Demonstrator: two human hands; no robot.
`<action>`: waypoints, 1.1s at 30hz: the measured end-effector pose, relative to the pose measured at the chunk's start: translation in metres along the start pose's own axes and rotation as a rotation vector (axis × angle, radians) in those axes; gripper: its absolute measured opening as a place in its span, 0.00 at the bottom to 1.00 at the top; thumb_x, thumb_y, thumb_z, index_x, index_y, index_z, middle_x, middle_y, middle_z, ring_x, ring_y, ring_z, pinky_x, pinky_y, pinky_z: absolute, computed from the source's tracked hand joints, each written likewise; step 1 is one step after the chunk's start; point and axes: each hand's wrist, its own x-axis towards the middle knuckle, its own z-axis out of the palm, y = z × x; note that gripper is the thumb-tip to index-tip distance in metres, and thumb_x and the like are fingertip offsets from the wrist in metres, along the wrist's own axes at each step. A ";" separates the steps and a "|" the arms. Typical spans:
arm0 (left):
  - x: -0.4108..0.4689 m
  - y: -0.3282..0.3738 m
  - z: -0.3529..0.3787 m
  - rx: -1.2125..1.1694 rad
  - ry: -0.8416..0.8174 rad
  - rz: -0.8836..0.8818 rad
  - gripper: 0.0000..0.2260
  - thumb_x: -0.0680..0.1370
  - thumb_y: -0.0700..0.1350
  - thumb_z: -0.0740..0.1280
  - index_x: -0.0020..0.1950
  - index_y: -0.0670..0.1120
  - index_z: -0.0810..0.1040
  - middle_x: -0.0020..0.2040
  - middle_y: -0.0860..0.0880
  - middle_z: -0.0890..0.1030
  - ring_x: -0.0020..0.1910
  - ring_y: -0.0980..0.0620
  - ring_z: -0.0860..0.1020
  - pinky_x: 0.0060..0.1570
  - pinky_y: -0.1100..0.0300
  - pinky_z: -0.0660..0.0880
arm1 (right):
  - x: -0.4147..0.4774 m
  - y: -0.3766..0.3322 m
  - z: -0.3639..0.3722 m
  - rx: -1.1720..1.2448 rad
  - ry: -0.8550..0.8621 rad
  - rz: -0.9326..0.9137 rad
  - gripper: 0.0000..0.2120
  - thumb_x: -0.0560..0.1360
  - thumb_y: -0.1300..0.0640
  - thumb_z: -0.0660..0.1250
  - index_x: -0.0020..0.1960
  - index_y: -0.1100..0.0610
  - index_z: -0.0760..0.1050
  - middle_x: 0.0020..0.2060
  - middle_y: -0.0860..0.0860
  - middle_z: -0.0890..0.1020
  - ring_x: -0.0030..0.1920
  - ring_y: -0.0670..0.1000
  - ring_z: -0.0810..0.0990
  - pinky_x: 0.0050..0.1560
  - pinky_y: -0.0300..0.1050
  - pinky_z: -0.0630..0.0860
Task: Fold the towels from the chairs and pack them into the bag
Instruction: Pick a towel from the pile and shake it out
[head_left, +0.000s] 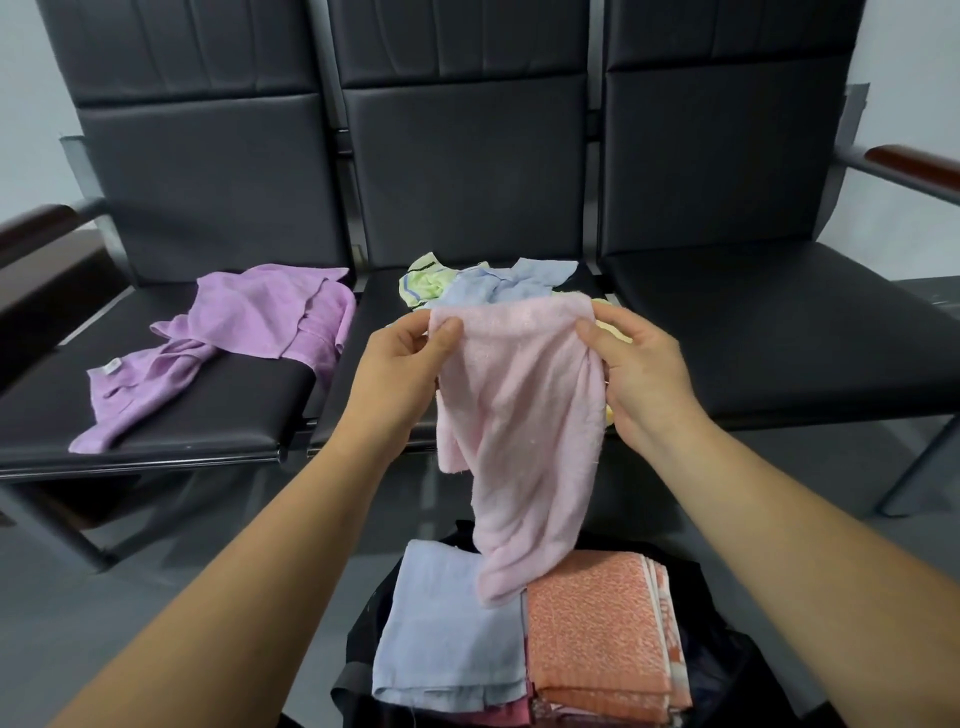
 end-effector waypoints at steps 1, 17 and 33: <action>-0.001 0.000 0.001 -0.002 0.005 0.006 0.08 0.81 0.49 0.68 0.53 0.47 0.84 0.50 0.39 0.85 0.48 0.45 0.82 0.58 0.32 0.74 | 0.000 0.000 0.000 0.029 0.005 0.013 0.10 0.79 0.60 0.71 0.59 0.53 0.84 0.52 0.51 0.87 0.53 0.51 0.87 0.53 0.49 0.83; 0.012 0.019 -0.013 0.145 0.062 0.170 0.08 0.83 0.50 0.67 0.56 0.47 0.78 0.42 0.50 0.82 0.41 0.53 0.79 0.43 0.51 0.75 | 0.010 -0.040 -0.019 -0.076 -0.443 0.199 0.06 0.83 0.62 0.63 0.52 0.54 0.77 0.43 0.51 0.83 0.43 0.51 0.82 0.47 0.51 0.79; 0.014 0.001 -0.004 0.117 -0.086 -0.246 0.11 0.81 0.49 0.69 0.55 0.41 0.83 0.51 0.40 0.86 0.44 0.49 0.82 0.47 0.51 0.83 | 0.017 -0.048 -0.018 0.110 -0.270 0.334 0.11 0.82 0.66 0.58 0.48 0.57 0.76 0.41 0.55 0.84 0.40 0.52 0.84 0.41 0.47 0.82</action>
